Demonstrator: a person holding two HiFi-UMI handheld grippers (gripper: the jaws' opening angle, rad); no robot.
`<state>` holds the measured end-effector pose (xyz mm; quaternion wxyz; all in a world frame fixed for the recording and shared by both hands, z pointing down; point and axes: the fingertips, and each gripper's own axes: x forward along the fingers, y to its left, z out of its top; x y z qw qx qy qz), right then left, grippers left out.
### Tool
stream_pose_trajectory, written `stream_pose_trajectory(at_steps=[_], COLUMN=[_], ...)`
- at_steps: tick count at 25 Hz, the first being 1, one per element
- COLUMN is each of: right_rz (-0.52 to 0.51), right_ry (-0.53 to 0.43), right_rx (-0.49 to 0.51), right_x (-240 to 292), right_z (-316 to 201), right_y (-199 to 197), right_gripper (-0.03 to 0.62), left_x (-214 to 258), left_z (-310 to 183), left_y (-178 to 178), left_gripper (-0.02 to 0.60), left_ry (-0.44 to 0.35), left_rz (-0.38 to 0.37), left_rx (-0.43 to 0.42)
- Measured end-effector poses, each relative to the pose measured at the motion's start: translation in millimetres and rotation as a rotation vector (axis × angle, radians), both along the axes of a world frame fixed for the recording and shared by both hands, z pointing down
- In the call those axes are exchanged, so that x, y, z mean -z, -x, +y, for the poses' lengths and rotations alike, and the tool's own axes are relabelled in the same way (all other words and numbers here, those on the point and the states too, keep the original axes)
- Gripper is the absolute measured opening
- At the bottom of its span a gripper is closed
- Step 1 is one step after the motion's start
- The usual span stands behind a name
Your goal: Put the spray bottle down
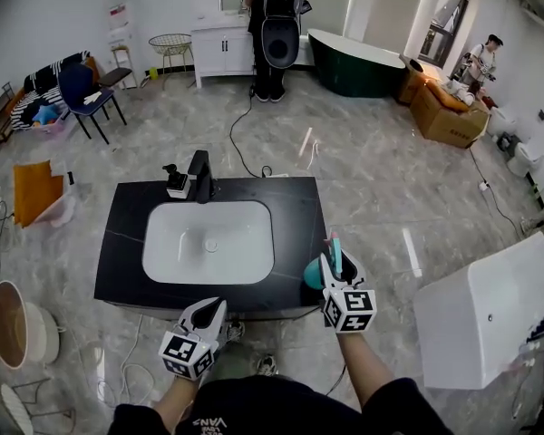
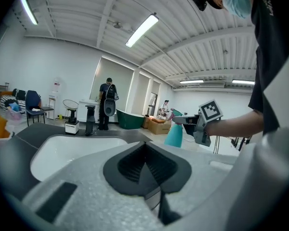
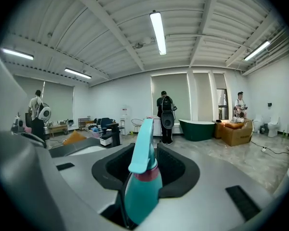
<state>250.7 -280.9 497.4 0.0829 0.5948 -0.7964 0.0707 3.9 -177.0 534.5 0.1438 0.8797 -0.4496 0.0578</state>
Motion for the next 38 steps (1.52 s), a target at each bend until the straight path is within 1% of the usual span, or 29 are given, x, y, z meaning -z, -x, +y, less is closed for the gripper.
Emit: stream_pose_trajectory(at_steps=[5, 13, 23, 29, 38], right_rz=[-0.003, -0.007, 0.006, 0.007, 0.004], right_ry=[0.008, 0.037, 0.070, 0.063, 0.070], right_rx=[-0.001, -0.005, -0.038, -0.042, -0.032], right_x=[-7, -27, -52, -56, -57], right_z=[-34, -80, -134, -150, -152], right_y=[6, 26, 38, 39, 43], right_gripper=[0.143, 0.143, 0.144, 0.144, 0.147], left_x=[2, 6, -4, -11, -14], left_z=[-27, -74, -113, -123, -126], left_y=[0, 11, 30, 37, 37], left_gripper=[0.011, 0.011, 0.011, 0.011, 0.011], left_ry=[-0.008, -0.020, -0.001, 0.016, 0.024], left_rz=[-0.001, -0.002, 0.013, 0.014, 0.015], left_rx=[-0.019, -0.050, -0.059, -0.055, -0.055])
